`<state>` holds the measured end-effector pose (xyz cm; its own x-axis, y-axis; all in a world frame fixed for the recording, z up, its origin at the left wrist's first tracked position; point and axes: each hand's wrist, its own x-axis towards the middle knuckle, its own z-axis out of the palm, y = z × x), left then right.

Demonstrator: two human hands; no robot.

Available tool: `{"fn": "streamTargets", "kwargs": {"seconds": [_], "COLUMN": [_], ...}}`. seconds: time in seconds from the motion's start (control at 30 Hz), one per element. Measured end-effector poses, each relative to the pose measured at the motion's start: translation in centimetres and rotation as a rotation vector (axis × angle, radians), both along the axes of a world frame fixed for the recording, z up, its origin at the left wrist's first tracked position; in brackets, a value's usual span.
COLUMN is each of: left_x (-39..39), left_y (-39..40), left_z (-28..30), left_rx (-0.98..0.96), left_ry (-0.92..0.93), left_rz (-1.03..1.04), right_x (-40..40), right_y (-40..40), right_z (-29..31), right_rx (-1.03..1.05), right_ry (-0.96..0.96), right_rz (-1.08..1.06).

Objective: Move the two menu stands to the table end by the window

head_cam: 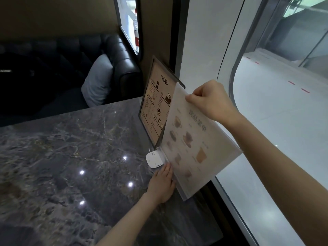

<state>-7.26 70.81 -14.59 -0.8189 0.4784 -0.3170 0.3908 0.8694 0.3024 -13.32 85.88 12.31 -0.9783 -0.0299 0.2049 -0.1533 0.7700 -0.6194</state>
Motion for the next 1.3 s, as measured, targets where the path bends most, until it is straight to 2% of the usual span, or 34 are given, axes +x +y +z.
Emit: {"fn": "streamTargets", "kwargs": {"seconds": [0.4,0.63,0.77,0.97,1.13,1.3], "left_x": [-0.6,-1.3,-1.6,-2.7,-4.3,-6.3], "left_y": [-1.6,-1.9,-1.7,-1.5,-3.0,-7.1], "left_z": [0.1,0.5,1.1,3.2,5.1,8.3], "left_rx": [-0.055,-0.001,0.095,0.332,0.458,0.474], "left_ry": [-0.049,-0.073,-0.093,-0.166,-0.089,0.000], "left_rz": [-0.047,-0.033,0.032,0.190,0.305,0.425], "right_x": [-1.6,-2.1,-2.2,-2.4,-2.3,-1.7], "right_y": [1.4,1.9,1.5,0.4,-1.0,-5.0], "right_z": [-1.5,-1.3,-0.6,-0.1,0.3,0.8], "right_rx": [-0.003,-0.023,0.001,0.155,0.240,0.232], "right_ry": [-0.049,-0.149,-0.169,-0.038,0.097,0.163], "right_rz": [-0.077,-0.081,-0.075,-0.100,-0.062,0.033]}}
